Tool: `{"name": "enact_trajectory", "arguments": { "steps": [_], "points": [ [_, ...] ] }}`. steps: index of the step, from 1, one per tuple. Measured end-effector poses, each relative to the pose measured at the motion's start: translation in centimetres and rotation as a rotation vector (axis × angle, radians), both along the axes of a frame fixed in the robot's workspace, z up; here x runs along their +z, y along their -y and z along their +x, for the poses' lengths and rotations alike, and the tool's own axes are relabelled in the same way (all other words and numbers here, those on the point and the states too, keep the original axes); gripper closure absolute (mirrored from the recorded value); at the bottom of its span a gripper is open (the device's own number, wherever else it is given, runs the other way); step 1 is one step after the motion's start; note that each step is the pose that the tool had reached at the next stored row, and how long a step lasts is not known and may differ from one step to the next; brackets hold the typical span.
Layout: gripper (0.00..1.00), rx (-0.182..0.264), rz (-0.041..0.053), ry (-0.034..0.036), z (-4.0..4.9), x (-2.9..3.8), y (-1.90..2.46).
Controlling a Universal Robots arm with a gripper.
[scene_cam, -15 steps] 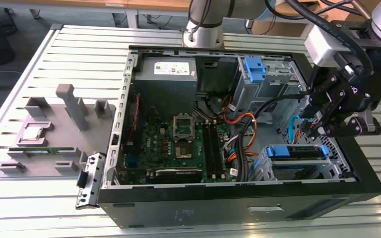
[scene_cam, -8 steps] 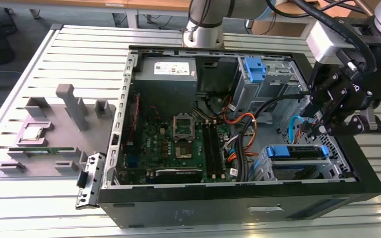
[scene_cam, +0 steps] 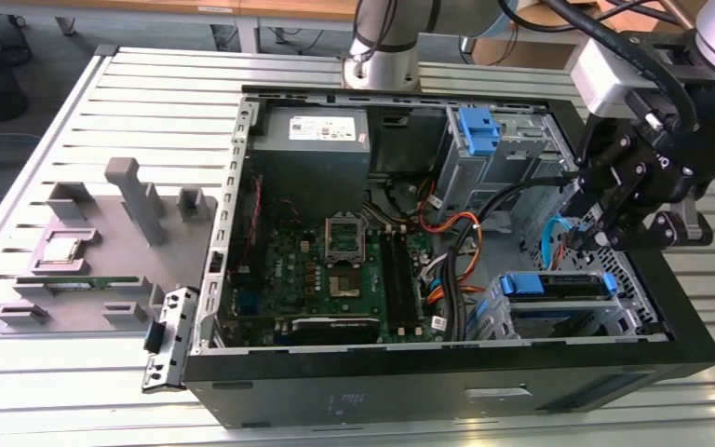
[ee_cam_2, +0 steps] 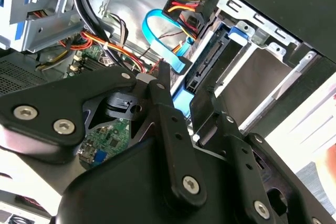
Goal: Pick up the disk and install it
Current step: 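Insert the first disk wire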
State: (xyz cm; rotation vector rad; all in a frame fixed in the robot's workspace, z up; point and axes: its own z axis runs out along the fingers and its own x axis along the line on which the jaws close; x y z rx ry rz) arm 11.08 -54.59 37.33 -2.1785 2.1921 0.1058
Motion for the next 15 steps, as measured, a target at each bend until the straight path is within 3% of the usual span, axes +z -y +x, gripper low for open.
{"name": "enact_trajectory", "arguments": {
  "steps": [7,15],
  "points": [
    [0.58,0.0,0.0006,0.0,0.68,-0.31,-0.37],
    [0.58,0.0,0.0001,0.0,1.06,-1.04,-0.5]
  ]
}}
